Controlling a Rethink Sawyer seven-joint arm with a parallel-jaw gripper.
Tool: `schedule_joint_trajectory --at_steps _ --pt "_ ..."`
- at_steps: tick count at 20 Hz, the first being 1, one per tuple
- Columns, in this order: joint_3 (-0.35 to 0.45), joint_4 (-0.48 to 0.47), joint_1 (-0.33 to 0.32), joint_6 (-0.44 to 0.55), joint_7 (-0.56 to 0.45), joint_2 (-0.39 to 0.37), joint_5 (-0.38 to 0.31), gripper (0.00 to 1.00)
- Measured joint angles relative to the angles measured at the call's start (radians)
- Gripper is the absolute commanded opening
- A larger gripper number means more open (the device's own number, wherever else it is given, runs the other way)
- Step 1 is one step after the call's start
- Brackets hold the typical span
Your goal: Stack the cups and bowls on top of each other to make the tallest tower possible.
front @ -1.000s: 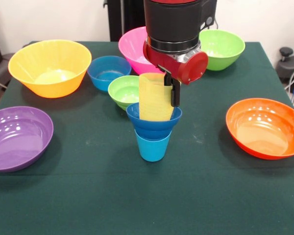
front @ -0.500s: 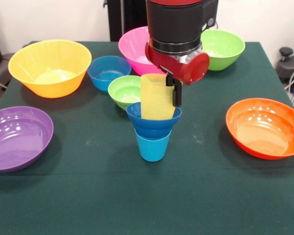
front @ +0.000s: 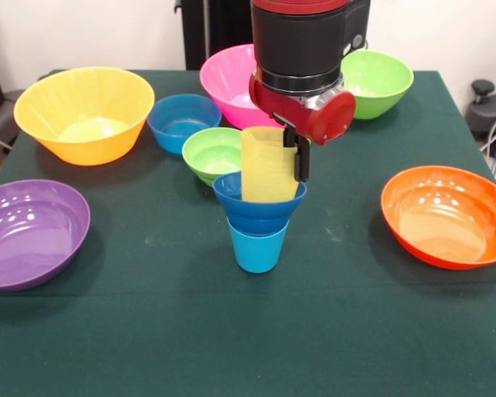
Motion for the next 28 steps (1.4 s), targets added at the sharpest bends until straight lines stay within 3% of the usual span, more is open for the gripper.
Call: schedule_joint_trajectory --at_steps 8,28 --pt "0.0 0.001 0.0 0.0 0.0 0.001 -0.001 0.0" --pt "0.003 0.002 -0.002 0.0 0.0 0.004 -0.098 0.0"
